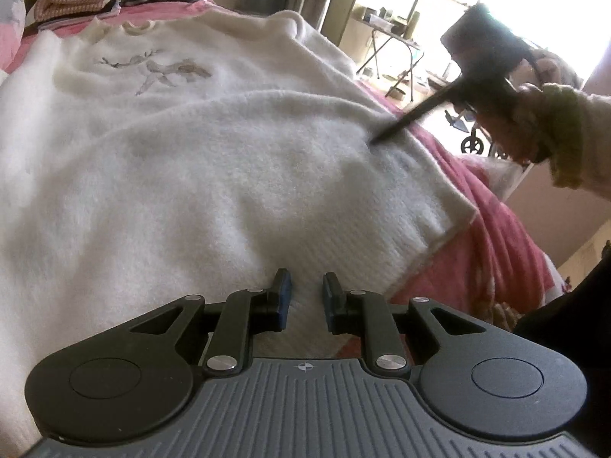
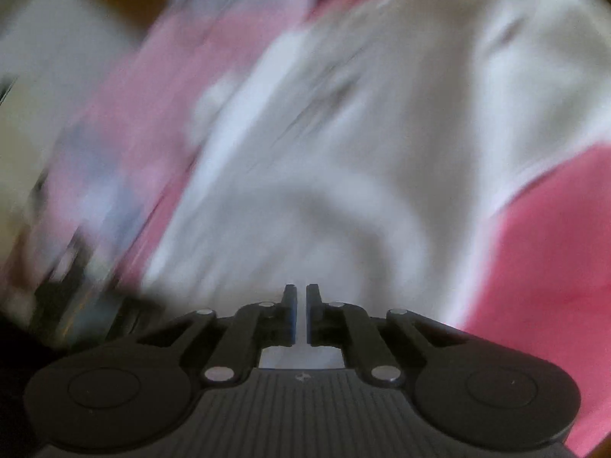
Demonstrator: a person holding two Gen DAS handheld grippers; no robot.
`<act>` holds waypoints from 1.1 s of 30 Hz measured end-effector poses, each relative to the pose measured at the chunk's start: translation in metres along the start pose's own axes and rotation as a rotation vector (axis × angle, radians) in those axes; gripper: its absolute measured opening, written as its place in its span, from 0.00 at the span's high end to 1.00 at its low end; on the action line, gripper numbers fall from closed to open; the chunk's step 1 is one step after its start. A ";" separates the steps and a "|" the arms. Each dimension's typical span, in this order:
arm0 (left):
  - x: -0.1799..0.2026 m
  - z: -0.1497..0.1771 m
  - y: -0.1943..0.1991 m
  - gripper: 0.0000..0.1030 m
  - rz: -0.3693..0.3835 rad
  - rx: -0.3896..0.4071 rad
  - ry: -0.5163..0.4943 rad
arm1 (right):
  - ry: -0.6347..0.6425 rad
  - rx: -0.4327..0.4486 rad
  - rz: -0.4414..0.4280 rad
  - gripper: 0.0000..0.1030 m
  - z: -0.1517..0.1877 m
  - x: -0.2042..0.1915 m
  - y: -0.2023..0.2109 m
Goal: Fold clothes
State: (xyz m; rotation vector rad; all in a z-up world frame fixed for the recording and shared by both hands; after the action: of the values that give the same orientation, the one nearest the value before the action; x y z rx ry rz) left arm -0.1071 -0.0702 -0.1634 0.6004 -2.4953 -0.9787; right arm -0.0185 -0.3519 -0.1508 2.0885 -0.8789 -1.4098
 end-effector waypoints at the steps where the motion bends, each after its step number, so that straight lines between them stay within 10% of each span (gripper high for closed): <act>1: 0.000 0.000 0.000 0.83 -0.001 -0.002 -0.004 | 0.034 -0.005 0.050 0.97 0.002 0.003 -0.003; 5: 0.000 -0.002 0.002 0.83 0.003 -0.019 -0.021 | -0.199 0.236 0.160 1.00 -0.012 0.051 0.043; 8: 0.001 -0.007 0.012 0.83 0.004 -0.039 -0.048 | -0.145 0.287 0.142 0.97 -0.022 0.027 0.049; 20: -0.031 0.007 0.027 0.82 -0.116 -0.053 0.093 | 0.325 -0.064 -0.057 0.89 -0.085 -0.129 -0.130; 27: -0.040 0.014 0.031 0.82 -0.062 -0.025 0.142 | 0.033 0.194 0.111 0.97 -0.152 -0.051 -0.105; 33: -0.045 0.014 0.030 0.82 -0.024 -0.021 0.132 | 0.183 -0.021 -0.022 0.96 -0.123 -0.099 -0.145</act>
State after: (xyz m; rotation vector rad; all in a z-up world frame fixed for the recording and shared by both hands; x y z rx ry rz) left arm -0.0844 -0.0195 -0.1611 0.6671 -2.3646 -0.9414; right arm 0.1050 -0.1768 -0.1431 2.1762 -0.7665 -1.2094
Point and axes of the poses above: each gripper's, at about its wrist camera, not at the fingertips, and y roughly against the way its jaws point, x to its right, z to its underside, the point moved 5 cm from there along -y, roughly the way its jaws point, and after that the axes turned 5 degrees about -y, right-handed, at the moved point
